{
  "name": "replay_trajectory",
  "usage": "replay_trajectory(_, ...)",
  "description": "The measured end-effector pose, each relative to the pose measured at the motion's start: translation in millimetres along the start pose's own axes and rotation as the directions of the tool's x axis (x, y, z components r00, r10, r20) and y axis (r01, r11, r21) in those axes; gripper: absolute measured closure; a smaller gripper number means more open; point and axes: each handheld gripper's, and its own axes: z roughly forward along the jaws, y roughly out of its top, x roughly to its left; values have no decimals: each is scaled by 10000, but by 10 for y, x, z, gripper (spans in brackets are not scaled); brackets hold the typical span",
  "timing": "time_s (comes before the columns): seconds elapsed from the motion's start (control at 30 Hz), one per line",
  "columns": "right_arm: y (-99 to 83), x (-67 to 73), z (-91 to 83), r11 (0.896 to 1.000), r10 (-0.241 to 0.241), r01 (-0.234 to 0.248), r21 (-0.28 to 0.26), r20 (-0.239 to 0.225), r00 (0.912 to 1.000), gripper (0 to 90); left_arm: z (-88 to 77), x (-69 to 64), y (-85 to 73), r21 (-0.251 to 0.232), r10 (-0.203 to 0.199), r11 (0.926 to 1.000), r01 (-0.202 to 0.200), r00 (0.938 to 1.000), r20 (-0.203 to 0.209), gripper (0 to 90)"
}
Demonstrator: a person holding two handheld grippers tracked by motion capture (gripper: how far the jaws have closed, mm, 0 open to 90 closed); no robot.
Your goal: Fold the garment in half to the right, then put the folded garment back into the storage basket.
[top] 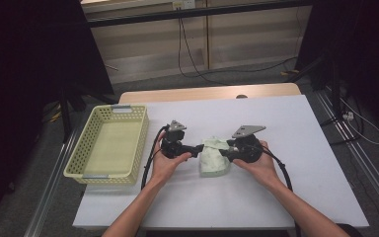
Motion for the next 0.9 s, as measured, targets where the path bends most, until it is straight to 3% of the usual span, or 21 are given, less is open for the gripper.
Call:
replay_trajectory(0.1, 29, 8, -44, 9998, 38, -41, -215, -141, 9999, 437, -13, 21, -11, -13, 232, 9997, -232, 9994, 253, 44)
replay_trajectory(0.23, 41, 24, -62, 9993, 345, -336, 149, -675, 9971, 361, -22, 78, -21, -112, -113, 9999, 117, 9995, 308, 38)
replay_trajectory(0.37, 73, 40, -101, 9993, 337, -326, 161, -704, 9969, 332, -41, 137, -32, -162, -279, 9995, 283, 9993, 265, 45)
replay_trajectory(0.5, 84, 76, -135, 9997, 74, -55, 236, -827, 9965, 328, -61, 144, -19, -236, -245, 9994, 247, 9996, 105, 51)
replay_trajectory(0.57, 88, 106, -158, 9988, -266, 287, 387, -531, 9982, 343, -65, 127, -4, -327, -124, 9994, 123, 9999, -19, 56)
replay_trajectory(0.67, 85, 138, -192, 9972, -517, 557, 498, -785, 9956, 354, -66, 107, 8, -287, -96, 9995, 101, 9998, 196, 81)
replay_trajectory(0.9, 27, 203, -267, 9951, -815, 887, 446, -1422, 9865, 381, -40, 79, 12, -196, 118, 9997, -121, 9998, -148, 79)
